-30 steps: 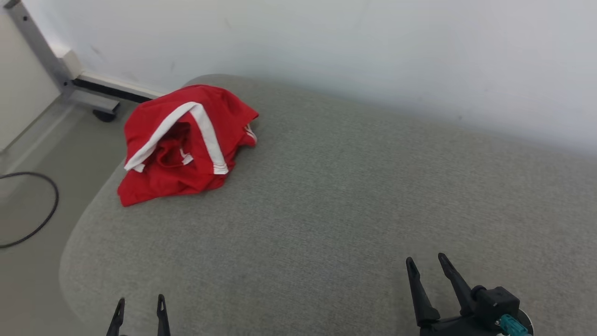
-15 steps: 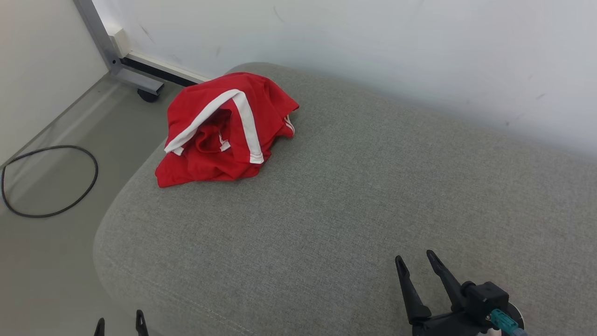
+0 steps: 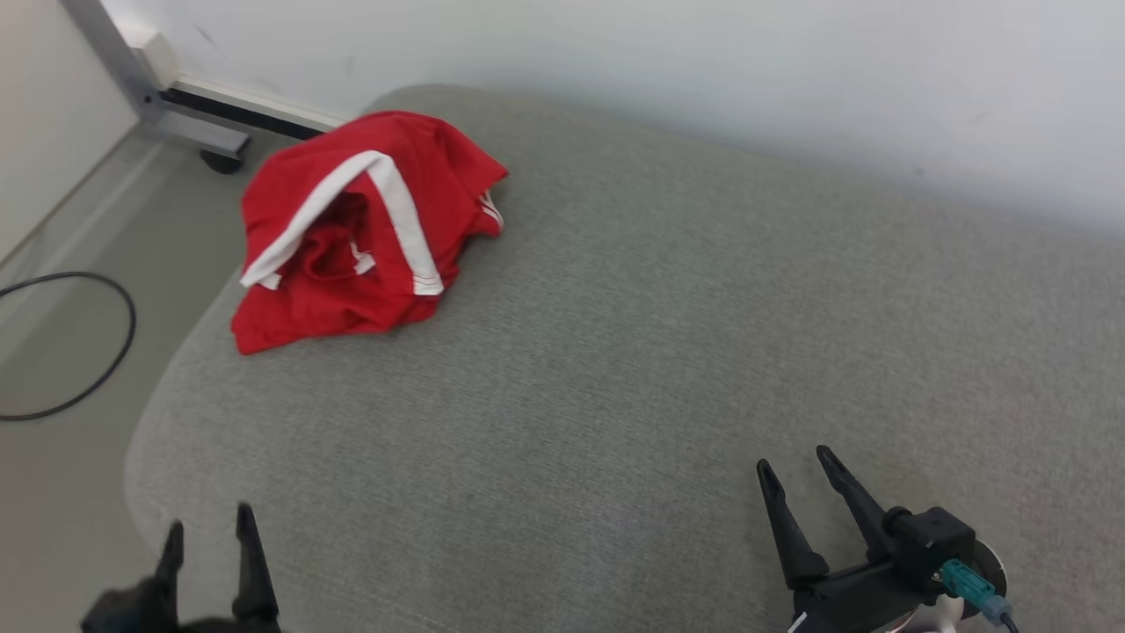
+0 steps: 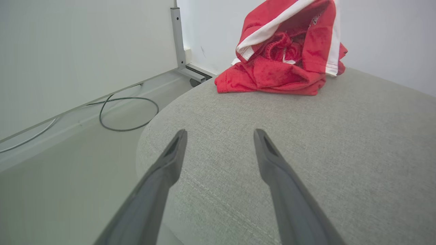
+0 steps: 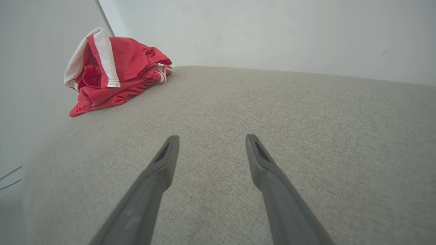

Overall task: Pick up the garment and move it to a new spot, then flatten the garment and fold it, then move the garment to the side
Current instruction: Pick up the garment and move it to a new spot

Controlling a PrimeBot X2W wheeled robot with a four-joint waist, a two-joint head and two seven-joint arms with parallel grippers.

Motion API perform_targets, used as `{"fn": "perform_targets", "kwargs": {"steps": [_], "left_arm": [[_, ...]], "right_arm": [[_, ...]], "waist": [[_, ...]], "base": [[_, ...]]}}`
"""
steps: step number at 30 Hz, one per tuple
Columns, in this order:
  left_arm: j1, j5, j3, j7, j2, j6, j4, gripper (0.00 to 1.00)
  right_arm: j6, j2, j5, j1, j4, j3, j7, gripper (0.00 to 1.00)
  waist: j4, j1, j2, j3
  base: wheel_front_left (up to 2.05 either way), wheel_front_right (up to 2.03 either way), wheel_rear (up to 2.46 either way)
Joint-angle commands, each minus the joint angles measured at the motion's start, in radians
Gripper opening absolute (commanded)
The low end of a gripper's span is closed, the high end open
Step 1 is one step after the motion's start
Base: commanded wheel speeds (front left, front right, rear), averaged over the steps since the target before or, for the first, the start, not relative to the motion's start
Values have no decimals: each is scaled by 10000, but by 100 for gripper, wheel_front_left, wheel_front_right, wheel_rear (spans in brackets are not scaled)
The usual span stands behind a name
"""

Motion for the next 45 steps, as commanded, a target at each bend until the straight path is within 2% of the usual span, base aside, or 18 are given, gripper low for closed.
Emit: {"fn": "perform_targets", "kwargs": {"steps": [1,9,16,23,29,33,34,39,44,45], "left_arm": [[-347,127,116,-35,5,-68,63,100],[-3036,434,312,-35,1127,-497,1068,100],[-5392,302,-368,44,2249,-676,2202,100],[-7366,-652,-1565,845,3048,-666,2851,100],[-8399,-1206,-2236,2068,3581,-666,3739,100],[-8758,-1054,-2341,2911,3718,-295,4650,100],[-8758,-1054,-2341,2911,3718,-295,4650,100],[-8873,-1114,-2265,3491,3789,274,5613,100],[-8792,-1336,-2177,3906,3684,550,6307,100],[-8775,-1343,-2184,3976,3668,547,6408,29]], "right_arm": [[-21,-110,123,-110,-49,82,-5,100],[-21,-699,437,-538,-200,751,-5,100],[-21,-1043,742,-828,-197,1190,-5,100],[-21,-1273,910,-1054,22,1373,9,100],[-27,-1370,1049,-1222,277,1501,38,100],[-33,-1442,1152,-1306,536,1573,72,100],[-33,-1442,1152,-1306,536,1573,72,100],[-52,-1490,1221,-1442,729,1761,109,100],[-70,-1548,1296,-1552,856,1791,120,100],[-70,-1550,1309,-1561,883,1797,131,100]], "waist": [[-497,-1,-1,509],[-1262,-1,-1,1350],[-1792,-1,-1,1918],[-2287,-1,-1,2416],[-2688,-1,-1,2785],[-2911,-1,-1,2967],[-2911,-1,-1,2967],[-3177,-1,-1,3140],[-3316,-1,-1,3255],[-3333,-1,-1,3255]], "base": [[0,0,0],[0,0,0],[0,0,0],[0,0,0],[0,0,0],[0,0,0],[0,0,0],[0,0,0],[0,0,0],[0,0,0]]}}
